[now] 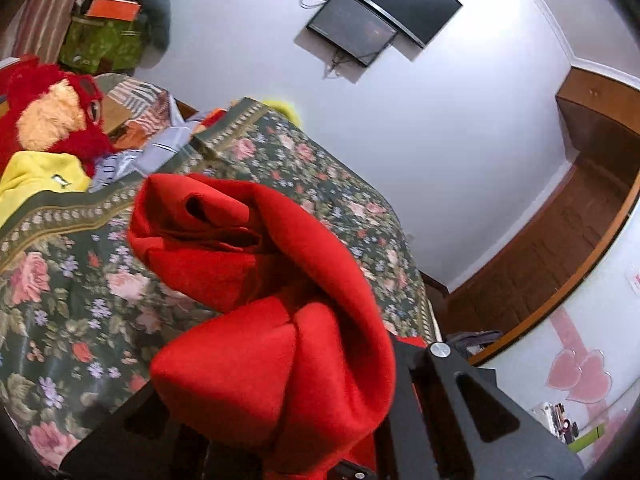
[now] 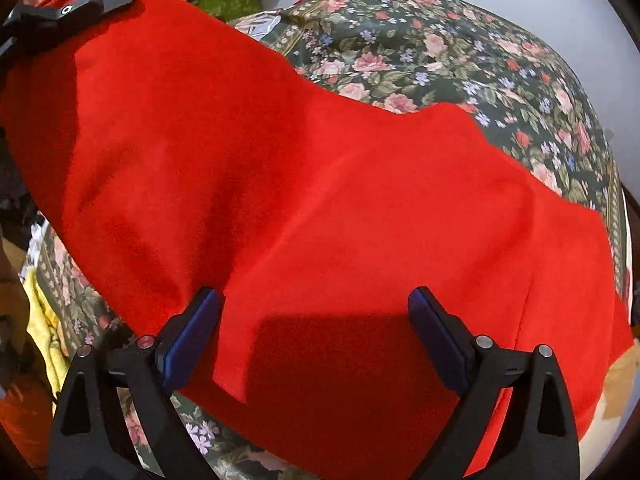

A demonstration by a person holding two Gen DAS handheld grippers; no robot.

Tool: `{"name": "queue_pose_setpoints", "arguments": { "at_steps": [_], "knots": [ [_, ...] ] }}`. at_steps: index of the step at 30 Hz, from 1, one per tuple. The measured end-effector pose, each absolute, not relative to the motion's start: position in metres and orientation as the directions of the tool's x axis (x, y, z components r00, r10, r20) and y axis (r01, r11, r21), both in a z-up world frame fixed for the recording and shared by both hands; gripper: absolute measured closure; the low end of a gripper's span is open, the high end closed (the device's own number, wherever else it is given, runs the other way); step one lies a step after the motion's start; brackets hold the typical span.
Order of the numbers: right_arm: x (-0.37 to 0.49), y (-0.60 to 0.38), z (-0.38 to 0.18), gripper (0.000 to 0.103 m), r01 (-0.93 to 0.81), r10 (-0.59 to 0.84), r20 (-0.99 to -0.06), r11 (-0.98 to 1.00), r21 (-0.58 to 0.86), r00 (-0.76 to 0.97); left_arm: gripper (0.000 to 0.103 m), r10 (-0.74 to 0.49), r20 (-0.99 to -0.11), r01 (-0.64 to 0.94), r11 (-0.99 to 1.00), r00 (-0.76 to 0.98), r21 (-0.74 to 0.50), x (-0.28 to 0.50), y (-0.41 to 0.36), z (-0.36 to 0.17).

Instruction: Fold large clothes

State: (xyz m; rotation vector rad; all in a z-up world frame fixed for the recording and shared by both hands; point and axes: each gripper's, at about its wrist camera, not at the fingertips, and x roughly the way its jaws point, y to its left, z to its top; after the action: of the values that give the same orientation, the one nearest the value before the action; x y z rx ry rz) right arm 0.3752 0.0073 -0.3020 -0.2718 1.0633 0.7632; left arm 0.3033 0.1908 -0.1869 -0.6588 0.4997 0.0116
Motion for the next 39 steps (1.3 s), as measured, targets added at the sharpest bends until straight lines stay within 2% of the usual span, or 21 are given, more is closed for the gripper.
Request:
{"name": "queue_pose_setpoints", "arguments": {
  "at_steps": [3, 8, 15, 19, 21, 23, 26, 28, 32, 39],
  "knots": [
    [0.375, -0.020, -0.292, 0.009, -0.625, 0.455, -0.844, 0.755, 0.198, 0.283, 0.099, -0.178, -0.441, -0.121, 0.813, 0.880, -0.569, 0.312, 0.170, -0.175],
    [0.374, -0.091, -0.274, 0.009, -0.487, 0.395, -0.817, 0.858, 0.164, 0.420, 0.099, -0.274, -0.432, -0.035, 0.811, 0.859, -0.584, 0.334, 0.129, -0.159],
    [0.359, -0.203, -0.274, 0.009, -0.226, 0.316, -0.814, 0.946, 0.231, 0.487, 0.099, -0.433, -0.486, 0.164, 0.850, 0.759, -0.501, 0.368, 0.011, -0.149],
    [0.351, -0.248, -0.278, 0.009, -0.107, 0.291, -0.821, 0.956, 0.275, 0.491, 0.099, -0.518, -0.566, 0.271, 0.843, 0.641, -0.465, 0.373, -0.058, -0.173],
    [0.348, -0.262, -0.279, 0.009, -0.071, 0.282, -0.820, 0.956, 0.285, 0.498, 0.099, -0.532, -0.647, 0.311, 0.846, 0.546, -0.434, 0.374, -0.091, -0.201],
    [0.344, -0.273, -0.277, 0.009, -0.045, 0.275, -0.817, 0.955, 0.294, 0.507, 0.099, -0.493, -0.732, 0.301, 0.869, 0.470, -0.392, 0.376, -0.108, -0.232],
    [0.337, -0.285, -0.273, 0.009, -0.036, 0.279, -0.806, 0.951, 0.306, 0.522, 0.099, -0.424, -0.815, 0.284, 0.900, 0.394, -0.331, 0.375, -0.117, -0.264],
    [0.333, -0.287, -0.269, 0.009, -0.041, 0.286, -0.799, 0.949, 0.312, 0.530, 0.092, -0.400, -0.834, 0.288, 0.908, 0.381, -0.304, 0.368, -0.115, -0.271],
    [0.329, -0.287, -0.261, 0.009, -0.059, 0.294, -0.786, 0.948, 0.314, 0.544, 0.051, -0.434, -0.827, 0.285, 0.894, 0.356, -0.346, 0.356, -0.104, -0.250],
    [0.326, -0.275, -0.249, 0.009, -0.106, 0.332, -0.754, 0.937, 0.333, 0.567, 0.036, -0.481, -0.737, 0.228, 0.876, 0.475, -0.425, 0.326, -0.054, -0.186]
  ]
}}
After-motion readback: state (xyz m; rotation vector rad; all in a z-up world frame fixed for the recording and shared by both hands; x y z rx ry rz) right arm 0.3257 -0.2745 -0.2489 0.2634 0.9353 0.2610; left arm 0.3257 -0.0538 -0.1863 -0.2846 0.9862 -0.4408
